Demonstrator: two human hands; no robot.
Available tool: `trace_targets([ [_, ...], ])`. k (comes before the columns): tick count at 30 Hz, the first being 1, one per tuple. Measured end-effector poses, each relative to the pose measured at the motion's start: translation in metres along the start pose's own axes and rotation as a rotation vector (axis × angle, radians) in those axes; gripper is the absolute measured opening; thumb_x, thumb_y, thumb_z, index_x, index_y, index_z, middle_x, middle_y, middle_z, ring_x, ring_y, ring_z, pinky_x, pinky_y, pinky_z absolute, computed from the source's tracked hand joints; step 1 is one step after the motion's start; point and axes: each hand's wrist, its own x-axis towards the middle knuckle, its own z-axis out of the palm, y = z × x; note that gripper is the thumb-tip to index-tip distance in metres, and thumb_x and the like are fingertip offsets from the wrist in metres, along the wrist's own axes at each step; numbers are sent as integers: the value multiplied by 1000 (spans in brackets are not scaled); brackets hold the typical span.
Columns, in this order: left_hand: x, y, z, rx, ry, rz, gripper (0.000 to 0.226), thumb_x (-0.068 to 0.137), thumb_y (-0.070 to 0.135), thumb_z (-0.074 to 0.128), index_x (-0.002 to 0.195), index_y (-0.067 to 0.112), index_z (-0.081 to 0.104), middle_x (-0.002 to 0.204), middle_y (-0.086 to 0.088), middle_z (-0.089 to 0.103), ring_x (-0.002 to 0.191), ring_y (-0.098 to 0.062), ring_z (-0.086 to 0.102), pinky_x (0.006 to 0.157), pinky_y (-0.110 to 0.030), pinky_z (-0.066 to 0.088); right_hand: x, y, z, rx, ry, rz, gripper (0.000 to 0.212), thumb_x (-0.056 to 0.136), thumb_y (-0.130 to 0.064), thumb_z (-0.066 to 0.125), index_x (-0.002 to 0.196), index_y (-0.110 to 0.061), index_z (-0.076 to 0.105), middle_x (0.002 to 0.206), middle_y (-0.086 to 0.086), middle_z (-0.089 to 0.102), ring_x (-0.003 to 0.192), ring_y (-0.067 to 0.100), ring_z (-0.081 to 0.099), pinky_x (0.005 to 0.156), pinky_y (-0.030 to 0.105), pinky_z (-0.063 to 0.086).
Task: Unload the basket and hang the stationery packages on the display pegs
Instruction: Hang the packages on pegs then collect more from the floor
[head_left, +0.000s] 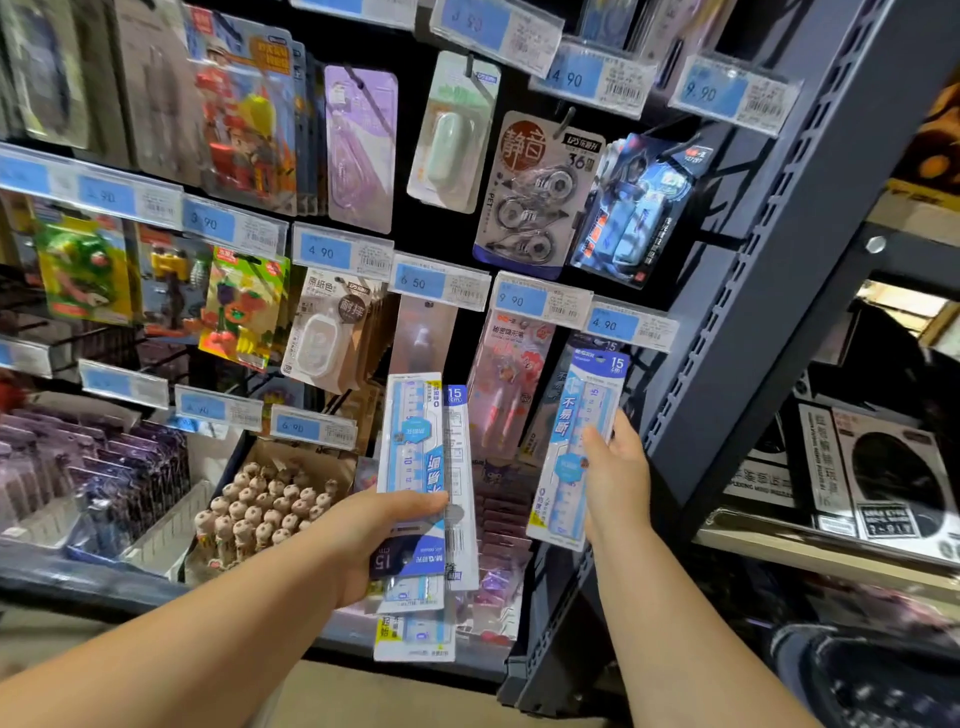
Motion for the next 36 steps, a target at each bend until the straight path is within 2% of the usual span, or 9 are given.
trace_targets([
  [4, 6, 4, 7, -7, 25, -6, 14, 84, 13, 71, 96, 7, 66, 59, -1, 65, 41, -9, 51, 41, -17, 40, 13, 0, -1, -30, 56, -9, 45, 100, -18, 50, 142, -33, 47, 126, -8, 64, 108, 14, 65, 94, 45, 54],
  [9, 13, 4, 10, 24, -6, 4, 36, 67, 21, 77, 99, 8, 68, 77, -9, 66, 55, -15, 50, 54, -25, 40, 23, 0, 1, -63, 78, -29, 45, 101, -19, 48, 142, -36, 47, 127, -9, 63, 107, 13, 64, 92, 41, 55],
  [12, 16, 4, 12, 7, -19, 5, 17, 81, 15, 72, 96, 9, 67, 64, -4, 67, 46, -12, 52, 49, -22, 40, 30, 2, 2, -100, 110, -31, 45, 101, -19, 47, 145, -32, 44, 128, -6, 61, 107, 15, 63, 89, 36, 55],
  [20, 11, 12, 19, -60, -58, 10, 26, 85, 9, 69, 111, 4, 64, 76, -9, 74, 54, -16, 65, 50, -22, 51, 38, 1, 6, -398, 208, -103, 35, 101, -27, 48, 135, -26, 56, 121, -1, 65, 101, 20, 65, 77, 30, 52],
  [24, 6, 15, 16, -80, -58, -6, 23, 87, 9, 68, 108, 5, 62, 73, -7, 74, 54, -15, 67, 49, -24, 53, 19, -8, 15, -612, 182, -162, 50, 98, -28, 55, 146, -24, 44, 146, 4, 42, 130, 24, 45, 100, 36, 40],
  [26, 3, 16, 16, -64, -50, -4, 19, 88, 10, 67, 105, 6, 62, 63, -3, 70, 44, -10, 60, 41, -18, 46, 0, -19, 25, -632, 102, -307, 37, 95, -28, 59, 132, -24, 56, 136, 0, 52, 125, 20, 48, 95, 30, 39],
  [28, 1, 16, 16, -49, -47, -1, 19, 88, 12, 67, 106, 7, 63, 63, -2, 70, 41, -8, 58, 39, -16, 43, -17, -27, 34, -572, -66, -413, 6, 93, -28, 62, 97, -29, 67, 100, -8, 65, 97, 10, 59, 78, 20, 43],
  [32, -2, 14, 17, -45, -87, 34, 21, 91, 12, 63, 112, 11, 63, 76, -3, 73, 53, -9, 65, 45, -19, 47, -39, -30, 49, -617, -453, -249, 21, 88, -39, 67, 78, -21, 68, 78, -9, 67, 70, 3, 57, 63, 18, 43],
  [36, -4, 10, 16, -77, -113, 55, 28, 93, 17, 61, 121, 14, 61, 90, -5, 74, 76, -15, 68, 71, -28, 55, -47, -27, 56, -661, -551, -108, 31, 87, -37, 70, 73, -11, 62, 65, -3, 55, 58, 8, 46, 57, 22, 39],
])
